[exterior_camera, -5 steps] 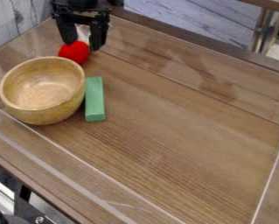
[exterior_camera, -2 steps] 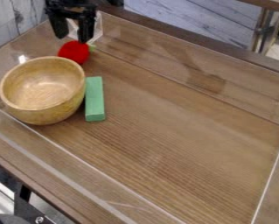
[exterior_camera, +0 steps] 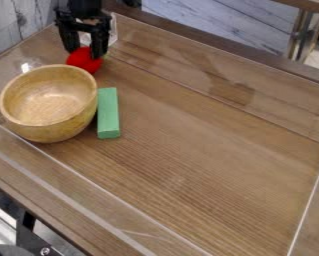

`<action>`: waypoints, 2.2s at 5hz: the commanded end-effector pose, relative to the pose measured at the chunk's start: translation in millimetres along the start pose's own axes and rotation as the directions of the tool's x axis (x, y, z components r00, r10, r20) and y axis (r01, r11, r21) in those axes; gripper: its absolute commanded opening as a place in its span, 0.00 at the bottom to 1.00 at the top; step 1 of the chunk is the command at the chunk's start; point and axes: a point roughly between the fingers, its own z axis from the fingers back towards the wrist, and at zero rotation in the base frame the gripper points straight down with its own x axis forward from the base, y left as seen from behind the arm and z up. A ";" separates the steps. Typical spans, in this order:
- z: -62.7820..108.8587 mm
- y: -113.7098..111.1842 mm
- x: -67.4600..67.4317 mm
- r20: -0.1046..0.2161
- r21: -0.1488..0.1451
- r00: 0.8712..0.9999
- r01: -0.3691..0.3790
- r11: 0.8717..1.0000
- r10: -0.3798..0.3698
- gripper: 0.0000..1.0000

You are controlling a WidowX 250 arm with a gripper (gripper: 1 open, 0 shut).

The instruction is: Move the red fruit to the right

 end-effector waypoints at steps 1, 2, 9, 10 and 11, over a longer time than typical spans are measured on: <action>1.5 -1.1 -1.9 0.021 0.008 1.000 0.011 1.000 -0.011 1.00; -2.8 -8.5 -5.2 0.019 -0.021 0.996 -0.091 0.996 0.092 1.00; 81.6 -26.9 -4.3 0.010 -0.154 0.996 -0.082 0.985 0.085 0.00; 108.4 -43.4 -17.2 0.021 -0.180 0.999 -0.027 0.983 0.031 0.00; 100.4 -76.1 -35.3 0.007 -0.178 0.998 0.057 0.982 -0.056 0.00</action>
